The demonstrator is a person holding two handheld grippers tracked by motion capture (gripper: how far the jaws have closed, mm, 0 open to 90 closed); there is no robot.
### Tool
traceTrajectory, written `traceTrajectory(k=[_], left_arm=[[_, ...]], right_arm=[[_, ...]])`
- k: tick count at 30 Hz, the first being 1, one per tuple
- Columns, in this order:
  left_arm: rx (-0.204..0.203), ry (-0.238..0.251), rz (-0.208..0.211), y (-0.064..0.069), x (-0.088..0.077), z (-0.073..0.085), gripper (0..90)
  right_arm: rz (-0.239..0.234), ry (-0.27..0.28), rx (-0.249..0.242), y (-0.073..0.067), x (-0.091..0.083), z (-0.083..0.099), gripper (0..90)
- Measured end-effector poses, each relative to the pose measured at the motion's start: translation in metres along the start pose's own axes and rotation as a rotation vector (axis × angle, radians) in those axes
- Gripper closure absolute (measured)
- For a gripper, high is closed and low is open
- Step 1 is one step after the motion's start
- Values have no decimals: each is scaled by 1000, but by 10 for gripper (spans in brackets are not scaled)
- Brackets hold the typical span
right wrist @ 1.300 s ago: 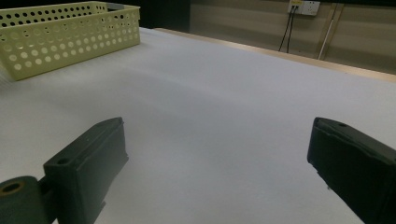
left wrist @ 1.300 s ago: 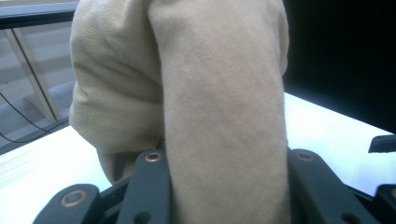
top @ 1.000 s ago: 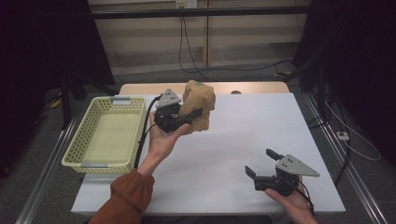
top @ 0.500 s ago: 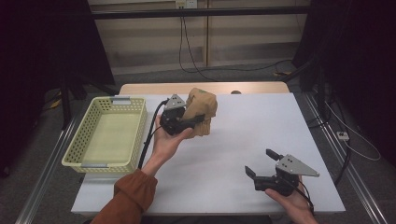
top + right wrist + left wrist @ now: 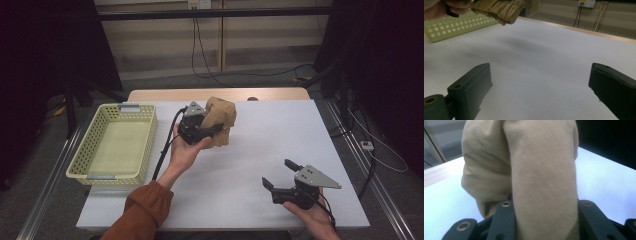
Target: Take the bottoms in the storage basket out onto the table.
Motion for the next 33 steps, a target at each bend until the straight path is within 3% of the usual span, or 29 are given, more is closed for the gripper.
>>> traceTrajectory(k=[11,17,33], left_arm=[[-34,-64,-34,-12,23,6,656],[-52,-69,-38,-16,25,8,655],[-57,-132,-68,-24,37,16,652]], right_arm=[[-2,3,-2,0,-1,0,44],[1,1,-1,0,0,0,45],[-1,0,-3,0,0,0,45]])
Point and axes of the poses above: each handheld gripper's, and its own axes: x roughly forward along the jaws, z roughly out of its underside, y roughly to its right, the point moved 2 cm from there along x, roughly forward along the jaws, and after that the axes turned 6 degrees about -y, right-handed, at the moved point
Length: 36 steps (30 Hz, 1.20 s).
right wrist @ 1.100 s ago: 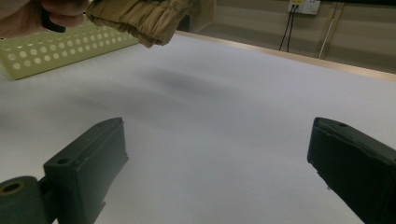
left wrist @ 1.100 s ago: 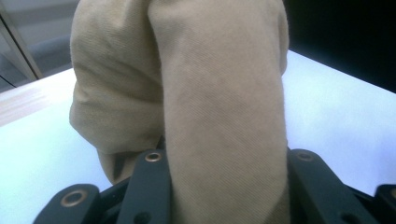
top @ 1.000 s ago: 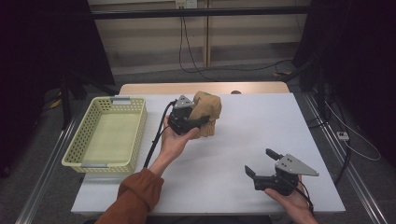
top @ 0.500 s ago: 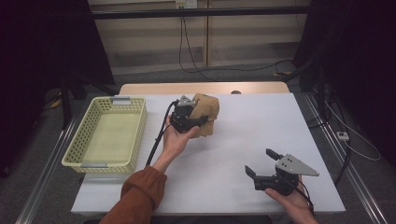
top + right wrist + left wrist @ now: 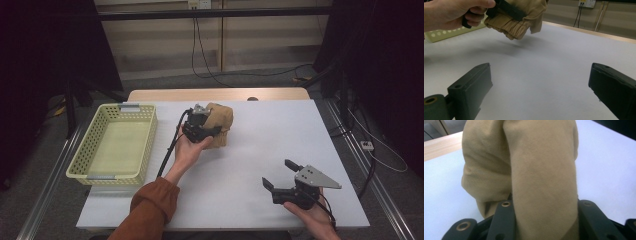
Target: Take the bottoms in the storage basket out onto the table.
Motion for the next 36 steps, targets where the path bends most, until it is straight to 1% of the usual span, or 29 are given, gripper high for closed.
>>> traceTrajectory(k=[1,3,6,7,10,11,13,14,15,16,17,20,23,24,25,26,27,31,34,36], left_arm=[[-8,-7,3,0,1,1,651],[-4,-19,-4,-1,3,2,648],[-13,-20,-10,-2,6,3,647],[-8,-32,-6,-3,6,3,646],[-7,-45,-7,-3,8,5,640],[-13,-41,-7,-3,9,5,639],[-9,-45,-8,-5,10,6,637],[-19,-44,-5,-5,11,6,636],[-19,-47,-3,-6,12,7,635],[-27,-44,-6,-6,13,7,633],[-27,-52,-4,-6,14,8,632],[-28,-61,-18,-8,17,9,626],[-41,-73,-19,-11,20,12,620],[-35,-80,-23,-12,20,12,618],[-42,-77,-22,-13,20,13,616],[-53,-72,-30,-13,21,13,614],[-55,-77,-20,-14,21,13,613],[-49,-78,-29,-15,22,13,598],[-43,-76,-44,-16,23,13,573],[-51,-77,-45,-17,24,14,567]], right_arm=[[0,0,0,0,0,0,45],[0,0,0,0,0,0,45],[0,-1,1,0,0,0,45],[-1,0,0,0,0,0,45],[0,0,1,0,0,0,45],[0,0,1,0,0,0,45],[-1,0,0,0,0,0,45],[-3,1,0,0,0,0,45],[-1,0,1,0,0,0,45],[-1,1,1,0,0,0,45],[-1,1,1,0,0,0,45],[-1,0,1,0,0,0,45],[-1,1,0,0,0,0,45],[0,1,-1,0,0,0,45],[-1,1,0,0,0,0,45],[-1,1,1,0,0,0,45],[-1,0,0,0,0,0,45],[0,1,0,0,0,0,45],[0,0,-1,0,0,0,45],[-1,0,-1,0,0,0,45]])
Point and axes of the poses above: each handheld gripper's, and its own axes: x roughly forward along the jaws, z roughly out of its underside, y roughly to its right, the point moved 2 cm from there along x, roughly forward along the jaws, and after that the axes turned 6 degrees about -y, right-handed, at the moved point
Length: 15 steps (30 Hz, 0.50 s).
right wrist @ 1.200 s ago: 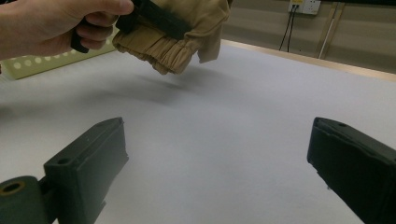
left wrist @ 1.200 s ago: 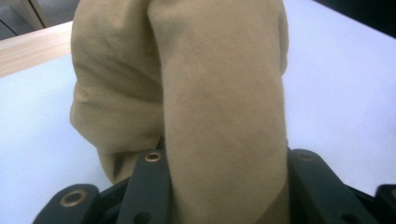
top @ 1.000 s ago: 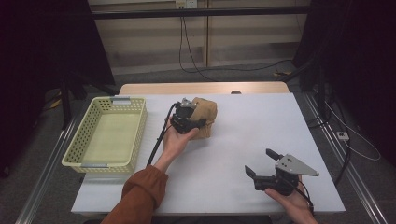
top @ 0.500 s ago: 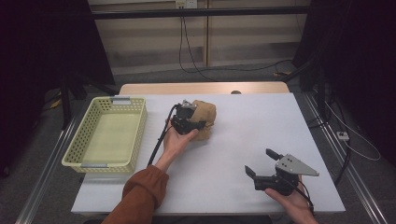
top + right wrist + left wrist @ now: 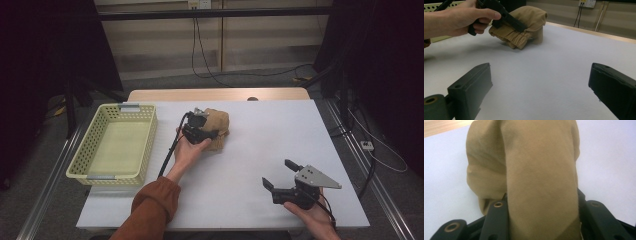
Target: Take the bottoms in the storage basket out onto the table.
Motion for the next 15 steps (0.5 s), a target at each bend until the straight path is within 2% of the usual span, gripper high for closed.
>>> traceTrajectory(k=[3,4,10,11,15], left_arm=[[-8,5,0,-1,2,0,550],[-24,9,8,-1,3,0,547],[7,-4,3,-2,9,1,532],[-6,4,4,0,11,1,526],[16,-2,-13,2,13,1,513]], right_arm=[[1,1,2,0,0,0,45],[1,1,3,0,0,0,45],[0,2,1,0,0,0,45],[2,1,2,0,0,0,45],[0,0,1,0,0,0,45]])
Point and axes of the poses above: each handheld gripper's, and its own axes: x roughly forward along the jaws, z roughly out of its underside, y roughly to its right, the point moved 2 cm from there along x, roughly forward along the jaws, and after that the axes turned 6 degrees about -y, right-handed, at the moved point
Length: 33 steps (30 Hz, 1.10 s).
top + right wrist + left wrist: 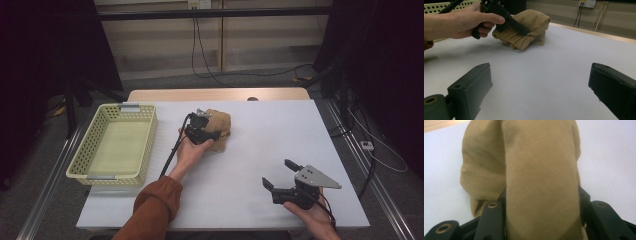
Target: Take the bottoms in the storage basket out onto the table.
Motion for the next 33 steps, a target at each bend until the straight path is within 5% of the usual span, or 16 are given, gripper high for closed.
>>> traceTrajectory(k=[6,13,17,26,33], left_arm=[[-22,-7,20,0,3,0,485],[-1,-20,44,1,2,1,479],[-40,-8,80,-1,2,1,438],[-41,-7,20,0,1,0,327],[-54,1,15,-2,1,0,199]], right_arm=[[0,1,0,0,0,0,45],[1,0,0,0,0,0,45],[0,0,1,0,0,0,46],[-3,1,1,0,0,0,45],[-4,0,0,0,1,0,46]])
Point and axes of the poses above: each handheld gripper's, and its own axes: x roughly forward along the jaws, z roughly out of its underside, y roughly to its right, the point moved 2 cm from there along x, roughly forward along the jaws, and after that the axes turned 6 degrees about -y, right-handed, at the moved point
